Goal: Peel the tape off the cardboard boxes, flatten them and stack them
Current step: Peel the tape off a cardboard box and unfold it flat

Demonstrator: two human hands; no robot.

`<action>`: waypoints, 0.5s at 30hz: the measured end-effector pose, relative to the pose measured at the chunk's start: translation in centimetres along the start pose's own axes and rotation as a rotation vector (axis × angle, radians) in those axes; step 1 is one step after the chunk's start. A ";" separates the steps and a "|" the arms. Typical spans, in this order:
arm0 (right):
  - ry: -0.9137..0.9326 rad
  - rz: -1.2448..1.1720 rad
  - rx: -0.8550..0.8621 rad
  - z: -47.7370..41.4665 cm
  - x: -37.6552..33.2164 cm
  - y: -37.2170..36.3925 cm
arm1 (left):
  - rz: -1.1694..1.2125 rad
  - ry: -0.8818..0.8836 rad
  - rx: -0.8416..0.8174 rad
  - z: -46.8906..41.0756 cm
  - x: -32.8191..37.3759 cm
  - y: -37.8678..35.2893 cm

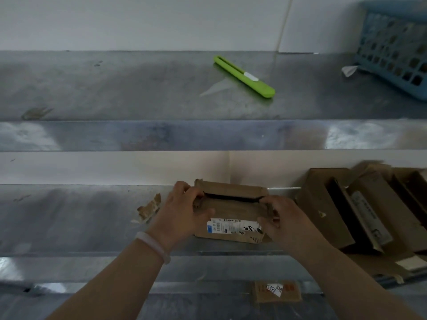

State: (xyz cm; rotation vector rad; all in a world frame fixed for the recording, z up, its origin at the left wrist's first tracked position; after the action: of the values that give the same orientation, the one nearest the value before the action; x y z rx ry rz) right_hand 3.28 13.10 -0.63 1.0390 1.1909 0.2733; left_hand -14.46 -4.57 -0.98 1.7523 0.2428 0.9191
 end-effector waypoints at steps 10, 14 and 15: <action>-0.148 -0.157 -0.094 -1.9 -1.5 0.9 | 0.331 0.209 -0.224 -0.9 0.3 -0.4; -0.316 -0.349 -0.048 -2.0 -0.9 1.3 | 0.720 0.535 -0.245 -0.8 0.1 0.4; -0.331 -0.339 -0.059 -2.0 -1.0 1.3 | 0.658 0.516 -0.258 -0.8 0.0 0.5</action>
State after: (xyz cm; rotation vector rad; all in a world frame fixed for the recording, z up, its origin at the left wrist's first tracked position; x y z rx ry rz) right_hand 1.60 14.16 0.97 0.7784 1.0287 -0.1250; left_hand -15.15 -4.13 -0.47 1.3359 -0.1374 1.7939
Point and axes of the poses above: each hand's wrist, its own z-axis away from the middle knuckle, its own y-axis out of the back of the hand, x = y × z, the point moved 3 cm from there along -z, towards the middle knuckle, and after that the axes turned 3 degrees about -z, right-handed, at the moved point
